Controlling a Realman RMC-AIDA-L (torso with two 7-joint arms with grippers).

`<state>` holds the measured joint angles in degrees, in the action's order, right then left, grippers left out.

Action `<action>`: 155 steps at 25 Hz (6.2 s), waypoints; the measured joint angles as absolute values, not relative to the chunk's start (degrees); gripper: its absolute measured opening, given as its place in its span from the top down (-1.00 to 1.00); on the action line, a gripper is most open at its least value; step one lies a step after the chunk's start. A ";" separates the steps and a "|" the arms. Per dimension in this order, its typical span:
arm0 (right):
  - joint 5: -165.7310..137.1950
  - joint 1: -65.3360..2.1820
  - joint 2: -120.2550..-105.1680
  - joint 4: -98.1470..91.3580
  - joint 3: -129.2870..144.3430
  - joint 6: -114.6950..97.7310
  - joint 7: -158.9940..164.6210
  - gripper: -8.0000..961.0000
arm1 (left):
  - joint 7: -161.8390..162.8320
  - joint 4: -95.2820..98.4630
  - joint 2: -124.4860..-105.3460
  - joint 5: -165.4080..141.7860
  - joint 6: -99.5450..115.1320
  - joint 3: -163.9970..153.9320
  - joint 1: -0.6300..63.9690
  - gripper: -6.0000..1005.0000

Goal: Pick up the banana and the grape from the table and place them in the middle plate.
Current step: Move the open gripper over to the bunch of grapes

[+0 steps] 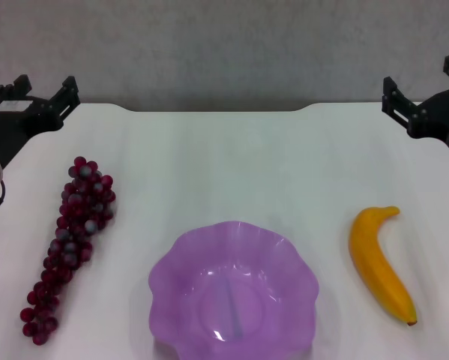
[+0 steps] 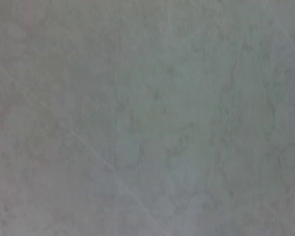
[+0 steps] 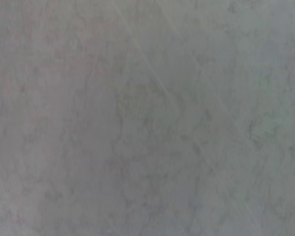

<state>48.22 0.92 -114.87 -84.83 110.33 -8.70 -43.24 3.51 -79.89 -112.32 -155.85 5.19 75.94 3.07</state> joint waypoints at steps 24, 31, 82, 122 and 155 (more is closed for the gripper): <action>48.52 1.18 -114.87 -84.81 110.21 -8.60 -43.24 -0.85 | -2.92 -86.84 -113.57 -155.89 -15.87 79.90 3.26 -0.48; 48.59 1.18 -114.87 -84.85 110.22 -8.66 -43.24 -0.85 | -9.13 -86.86 -116.26 -155.95 -29.54 84.29 7.09 -0.48; 48.96 -0.88 -115.05 -76.49 110.56 -8.44 -42.63 -0.85 | -9.40 -70.83 -116.18 -156.36 -40.30 88.67 20.04 -0.44; 48.95 -3.01 -115.05 -76.22 111.44 -7.43 -42.62 -0.85 | -10.63 -50.48 -116.27 -155.99 -32.43 91.50 29.29 -0.36; 48.95 -3.29 -115.05 -76.24 111.35 -7.29 -41.39 -0.85 | -10.27 -50.16 -116.27 -155.83 -32.13 92.90 28.64 0.58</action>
